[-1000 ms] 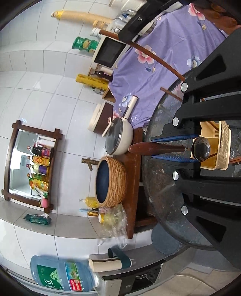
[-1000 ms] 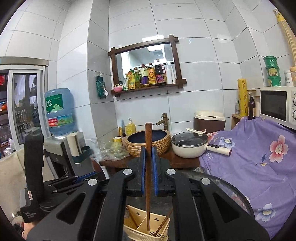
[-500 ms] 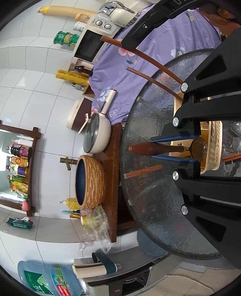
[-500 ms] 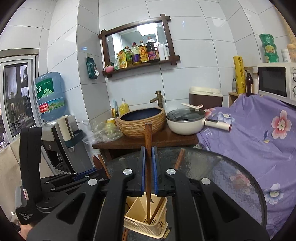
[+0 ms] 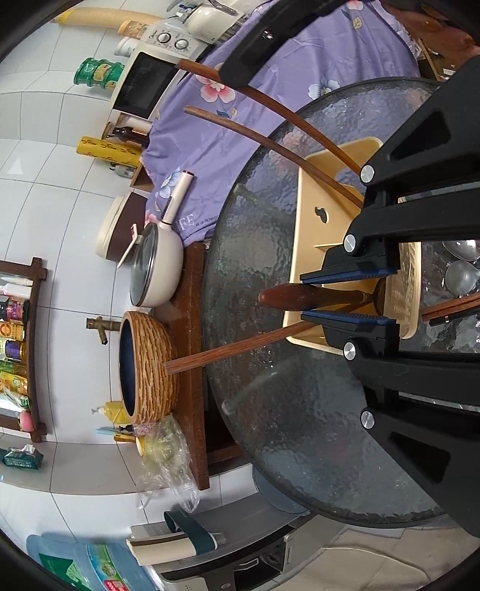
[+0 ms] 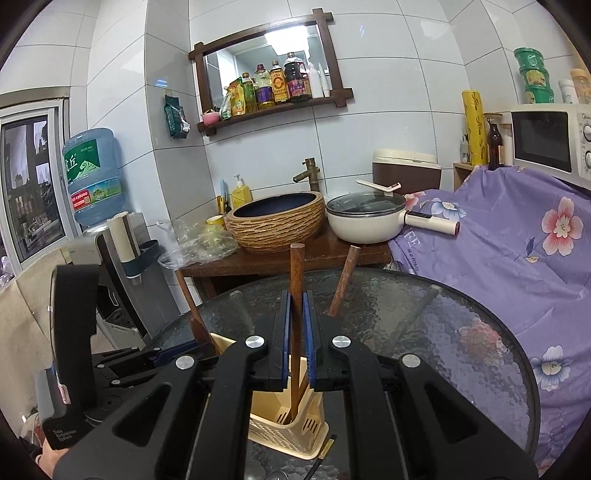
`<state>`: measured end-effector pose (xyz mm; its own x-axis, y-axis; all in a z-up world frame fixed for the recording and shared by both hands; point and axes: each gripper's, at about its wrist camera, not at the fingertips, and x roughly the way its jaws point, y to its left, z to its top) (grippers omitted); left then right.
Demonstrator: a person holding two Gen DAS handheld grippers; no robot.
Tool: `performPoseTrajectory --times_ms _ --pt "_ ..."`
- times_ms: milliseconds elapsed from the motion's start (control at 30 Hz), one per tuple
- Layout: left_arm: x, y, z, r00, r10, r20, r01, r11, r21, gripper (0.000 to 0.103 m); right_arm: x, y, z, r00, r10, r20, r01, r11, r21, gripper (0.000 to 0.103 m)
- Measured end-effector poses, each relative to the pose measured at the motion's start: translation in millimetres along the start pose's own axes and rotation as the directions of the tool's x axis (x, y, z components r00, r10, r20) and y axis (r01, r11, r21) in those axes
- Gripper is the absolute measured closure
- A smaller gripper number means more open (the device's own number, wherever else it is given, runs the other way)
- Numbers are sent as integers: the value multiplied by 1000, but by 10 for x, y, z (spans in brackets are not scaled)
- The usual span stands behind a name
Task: Organize utensils
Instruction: 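Open the left tool to release the spoon while the right tool releases its chopstick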
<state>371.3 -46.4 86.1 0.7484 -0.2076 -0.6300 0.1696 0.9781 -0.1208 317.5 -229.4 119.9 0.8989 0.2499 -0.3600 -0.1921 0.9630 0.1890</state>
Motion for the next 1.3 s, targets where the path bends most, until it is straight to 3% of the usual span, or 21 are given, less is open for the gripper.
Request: performPoseTrajectory --times_ms 233,367,433,500,633,700,767,1000,1133,1300 --pt "87 -25 -77 999 -4 -33 5 1000 20 88 13 8 -31 1000 -10 -12 10 1000 -3 95" --pt "41 -49 -74 1000 6 -14 -6 999 39 84 5 1 -45 1000 -15 -11 15 1000 -6 95" --pt "-22 -40 -61 1000 1 3 -1 999 36 67 -23 -18 -40 1000 -14 0 14 1000 8 89" --pt "-94 -18 -46 1000 -1 26 0 1000 30 58 -82 -32 -29 1000 -13 20 13 1000 18 58" --pt "-303 -2 -52 997 -5 72 1 999 47 51 -256 -61 -26 998 -10 58 8 1000 27 54" --pt "-441 50 -94 995 0 104 -5 999 41 36 -352 -78 -57 998 -14 65 12 999 32 41" --pt "-552 105 -155 992 -1 128 -1 1000 20 26 -428 -90 -106 998 0 60 -2 999 34 40" --pt "-772 293 -497 992 -3 128 4 1000 -6 7 -616 -125 -529 999 32 -33 -30 998 46 31" --pt "-782 394 -735 995 15 98 -13 1000 -19 7 -625 -77 -875 992 32 -122 -31 999 13 30" --pt "-563 545 -1085 1000 22 -14 -22 999 -46 9 -524 -44 -1336 969 -11 -245 0 999 -44 29"
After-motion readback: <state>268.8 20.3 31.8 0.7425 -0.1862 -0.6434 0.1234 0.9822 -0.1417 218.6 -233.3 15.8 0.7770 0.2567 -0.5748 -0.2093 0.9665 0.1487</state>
